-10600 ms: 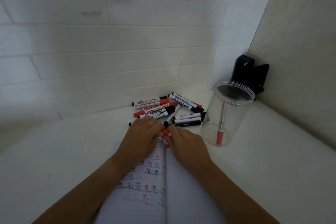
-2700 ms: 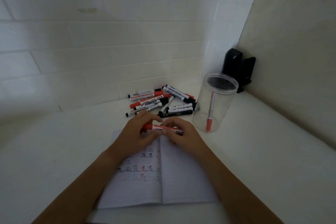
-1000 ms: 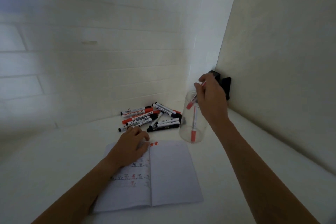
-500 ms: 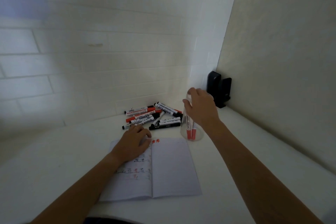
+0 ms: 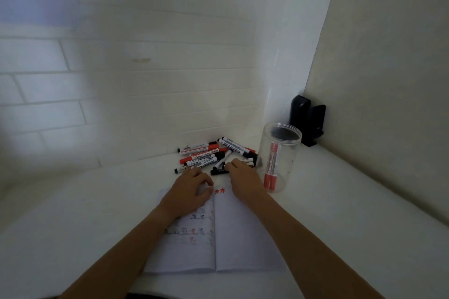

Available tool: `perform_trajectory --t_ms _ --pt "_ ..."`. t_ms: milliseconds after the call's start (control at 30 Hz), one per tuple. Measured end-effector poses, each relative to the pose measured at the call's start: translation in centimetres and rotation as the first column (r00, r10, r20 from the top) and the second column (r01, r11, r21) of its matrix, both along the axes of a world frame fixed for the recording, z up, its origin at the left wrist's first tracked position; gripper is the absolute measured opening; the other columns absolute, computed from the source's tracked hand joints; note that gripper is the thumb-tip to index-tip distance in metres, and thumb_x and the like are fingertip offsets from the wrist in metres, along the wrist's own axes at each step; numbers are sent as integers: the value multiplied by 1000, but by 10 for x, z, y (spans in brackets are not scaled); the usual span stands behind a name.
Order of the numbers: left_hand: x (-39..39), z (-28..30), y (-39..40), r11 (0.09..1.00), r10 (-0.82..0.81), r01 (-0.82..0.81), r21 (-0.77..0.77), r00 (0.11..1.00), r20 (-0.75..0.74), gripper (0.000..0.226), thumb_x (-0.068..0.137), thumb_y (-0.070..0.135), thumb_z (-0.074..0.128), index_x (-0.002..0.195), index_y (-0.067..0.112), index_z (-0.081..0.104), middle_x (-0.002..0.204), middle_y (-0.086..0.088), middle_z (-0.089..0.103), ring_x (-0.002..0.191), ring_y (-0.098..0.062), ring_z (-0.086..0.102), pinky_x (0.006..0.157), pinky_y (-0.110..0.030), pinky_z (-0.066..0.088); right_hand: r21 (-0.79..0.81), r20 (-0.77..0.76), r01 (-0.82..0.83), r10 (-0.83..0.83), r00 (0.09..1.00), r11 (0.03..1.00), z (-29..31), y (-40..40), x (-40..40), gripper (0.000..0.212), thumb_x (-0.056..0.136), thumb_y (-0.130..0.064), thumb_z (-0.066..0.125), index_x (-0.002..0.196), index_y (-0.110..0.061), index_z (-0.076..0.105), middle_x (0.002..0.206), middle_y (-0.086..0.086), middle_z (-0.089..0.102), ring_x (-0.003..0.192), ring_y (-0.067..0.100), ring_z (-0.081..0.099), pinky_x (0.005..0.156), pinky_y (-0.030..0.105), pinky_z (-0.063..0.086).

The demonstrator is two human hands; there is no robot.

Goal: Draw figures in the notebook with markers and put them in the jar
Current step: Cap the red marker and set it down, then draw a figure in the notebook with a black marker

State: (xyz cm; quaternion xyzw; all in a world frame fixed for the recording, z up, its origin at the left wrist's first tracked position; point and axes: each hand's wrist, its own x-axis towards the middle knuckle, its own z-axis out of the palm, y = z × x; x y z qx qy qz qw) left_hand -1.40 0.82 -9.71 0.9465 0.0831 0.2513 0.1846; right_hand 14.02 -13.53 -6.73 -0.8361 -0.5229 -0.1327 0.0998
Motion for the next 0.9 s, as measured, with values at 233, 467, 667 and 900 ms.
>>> perform_trajectory --t_ms 233,467,667,900 --pt "1 -2 -1 998 35 -32 -55 997 62 19 95 38 52 102 26 65 101 12 56 97 -5 47 85 -26 42 201 45 -76 68 997 977 -5 16 -1 20 96 -16 64 113 -7 65 117 10 60 101 22 62 80 33 57" --pt "-2 1 -4 999 -2 -5 46 987 158 36 91 46 55 121 27 63 112 14 58 104 -1 48 90 -21 36 701 -485 125 340 806 703 9 -8 -51 13 97 -9 64 103 -17 54 92 -1 64 80 11 65 67 24 57" --pt "1 4 -3 999 -19 9 51 977 211 20 101 30 46 102 23 64 100 11 57 92 -6 48 80 -25 38 648 -758 468 444 478 601 1 -30 -54 30 95 9 58 114 -12 49 96 9 68 75 24 76 72 36 64" --pt "2 -1 1 996 -41 32 78 992 118 25 99 39 45 107 25 65 100 12 58 92 -6 48 81 -28 41 435 -827 332 226 514 837 -1 -35 -24 12 89 -12 73 96 -12 63 94 3 69 89 19 69 78 21 55"
